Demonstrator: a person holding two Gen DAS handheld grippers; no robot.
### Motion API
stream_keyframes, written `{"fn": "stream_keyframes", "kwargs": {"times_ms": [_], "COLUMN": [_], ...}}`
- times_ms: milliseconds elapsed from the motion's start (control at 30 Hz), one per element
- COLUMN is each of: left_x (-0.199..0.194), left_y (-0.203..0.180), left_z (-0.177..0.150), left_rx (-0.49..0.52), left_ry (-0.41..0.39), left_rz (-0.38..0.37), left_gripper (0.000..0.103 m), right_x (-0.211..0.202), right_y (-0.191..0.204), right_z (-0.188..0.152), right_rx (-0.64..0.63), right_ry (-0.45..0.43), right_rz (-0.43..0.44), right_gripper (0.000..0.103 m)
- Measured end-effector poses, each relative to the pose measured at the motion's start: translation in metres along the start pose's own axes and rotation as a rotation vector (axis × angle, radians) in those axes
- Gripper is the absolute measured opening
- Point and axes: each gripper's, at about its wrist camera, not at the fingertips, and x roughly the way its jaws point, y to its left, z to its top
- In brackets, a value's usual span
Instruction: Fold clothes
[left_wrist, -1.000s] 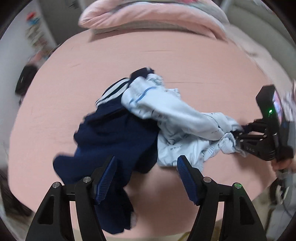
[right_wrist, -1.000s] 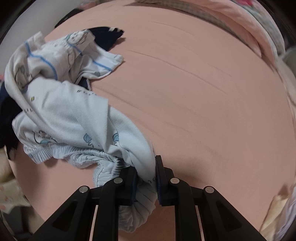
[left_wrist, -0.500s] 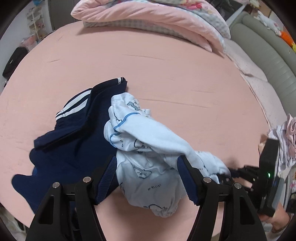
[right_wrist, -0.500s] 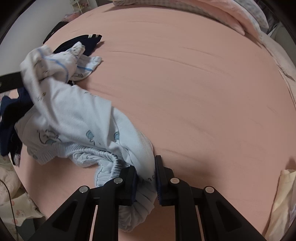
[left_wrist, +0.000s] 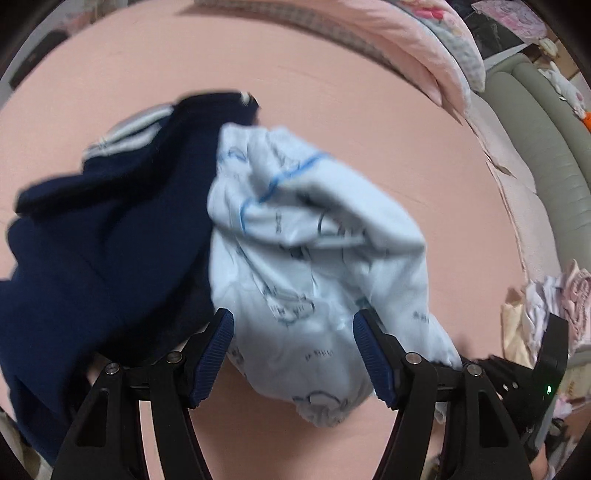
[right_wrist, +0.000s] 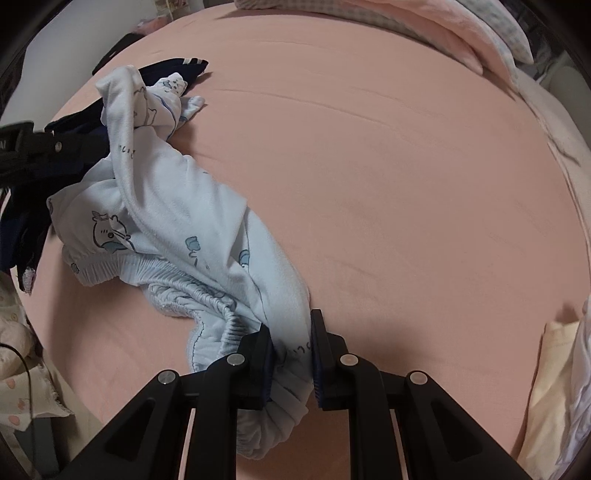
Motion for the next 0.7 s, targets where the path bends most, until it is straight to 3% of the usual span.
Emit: {"fn": "stream_keyframes", "kwargs": {"times_ms": [133, 267, 333, 400, 567, 700], "left_x": [0.017, 0.030, 0.034, 0.034, 0.028, 0.029], "left_y": [-0.006, -0.011, -0.011, -0.016, -0.031, -0.032], "left_z": [-0.009, -0.014, -0.017, -0.019, -0.025, -0.030], "left_rx": [0.031, 0.037, 0.027, 0.053, 0.144, 0.141], "left_ry": [0.083, 0.090, 0.088, 0.075, 0.025, 0.015], "left_rz": [0.009, 0.013, 0.013, 0.032, 0.060, 0.046], "left_gripper": [0.066, 0.065, 0.054, 0.034, 0.024, 0.018], "right_x": [0.000, 0.000, 0.001, 0.003, 0.006, 0.009], "right_y": [-0.011, -0.024, -0.023, -0.023, -0.025, -0.025], "right_z": [-0.002, 0.002, 0.004, 0.007, 0.014, 0.021], "right_rx": [0.032, 0.049, 0.047, 0.049, 0.071, 0.082], "right_ry": [0.003, 0.001, -0.003, -0.004, -0.008, -0.008], "right_rz": [0.029, 0.041, 0.041, 0.043, 0.064, 0.075], "right_gripper": [0.015, 0.015, 0.015, 0.015, 0.015, 0.015]}}
